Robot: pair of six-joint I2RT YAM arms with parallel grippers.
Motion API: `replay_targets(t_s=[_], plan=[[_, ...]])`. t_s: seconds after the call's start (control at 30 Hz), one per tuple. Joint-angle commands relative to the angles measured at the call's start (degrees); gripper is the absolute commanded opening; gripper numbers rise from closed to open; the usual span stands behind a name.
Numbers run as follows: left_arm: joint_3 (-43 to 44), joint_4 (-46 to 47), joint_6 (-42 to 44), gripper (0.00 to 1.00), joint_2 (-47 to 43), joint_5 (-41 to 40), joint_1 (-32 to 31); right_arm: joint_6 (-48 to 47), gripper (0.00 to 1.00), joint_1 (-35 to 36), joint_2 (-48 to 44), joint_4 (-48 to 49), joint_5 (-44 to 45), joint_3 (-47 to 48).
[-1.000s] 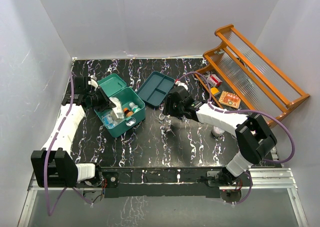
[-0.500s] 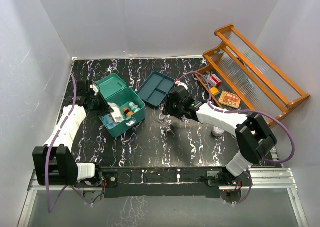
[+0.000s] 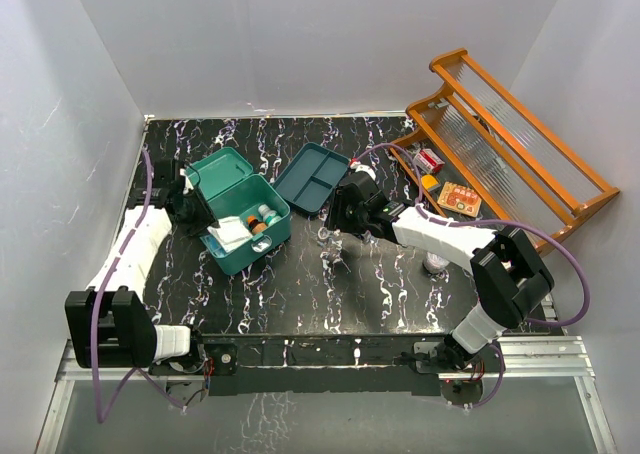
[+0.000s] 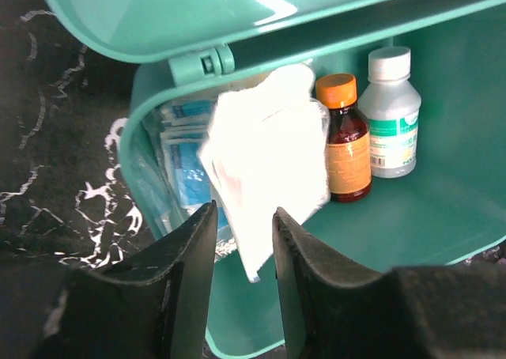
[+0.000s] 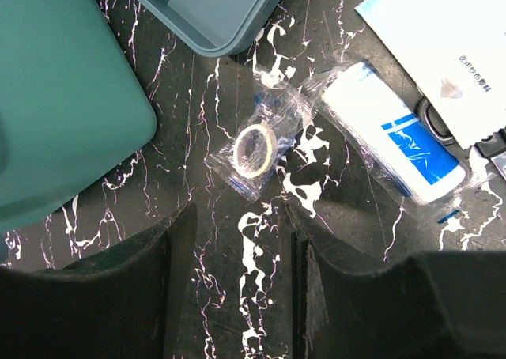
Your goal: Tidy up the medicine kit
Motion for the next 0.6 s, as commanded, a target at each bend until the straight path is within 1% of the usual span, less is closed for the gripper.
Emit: replay_targets(t_s=[0.0,0.1,0.17,0.23,0.33,0.4,0.43,0.57], plan=[[5.6,-6.0,2.3,0.35,-2.7,-5.1,0.4,-0.6,0.43,-0.3,-0.8,3.3,-0.4,0.6],[8.2,-7.1,2.8,0.36,-3.1,-5.8,0.4,-0.5,0.43,-0.4,-0.9,3.5,-0.5,0.4],[8.7,-6.8,3.0,0.37,-3.1,-4.5,0.4,-0.5,0.43,-0.3,-0.9,3.6,-0.5,0.2],[8.0,-4.5,3.9,0.37,-3.2,-0.1,0.4,-0.5,0.43,-0.3,-0.9,3.6,-0.3,0.1],[6.1,0.0,4.1,0.38,-2.5,9.6,0.2,-0.4,0.43,-0.3,-1.0,3.8,-0.2,-0.1],[5.1,3.0,2.8,0.38,-1.9,12.9,-0.5,-0.4,0.43,-0.3,-0.9,3.9,-0.2,-0.2],[4.8,4.0,2.5,0.38,-1.5,13.0,-1.2,-0.3,0.43,-0.3,-0.9,4.0,-0.2,-0.3],[4.6,6.4,2.2,0.36,1.7,8.0,-3.6,-0.2,0.43,-0.4,-0.4,4.3,-0.4,-0.3]])
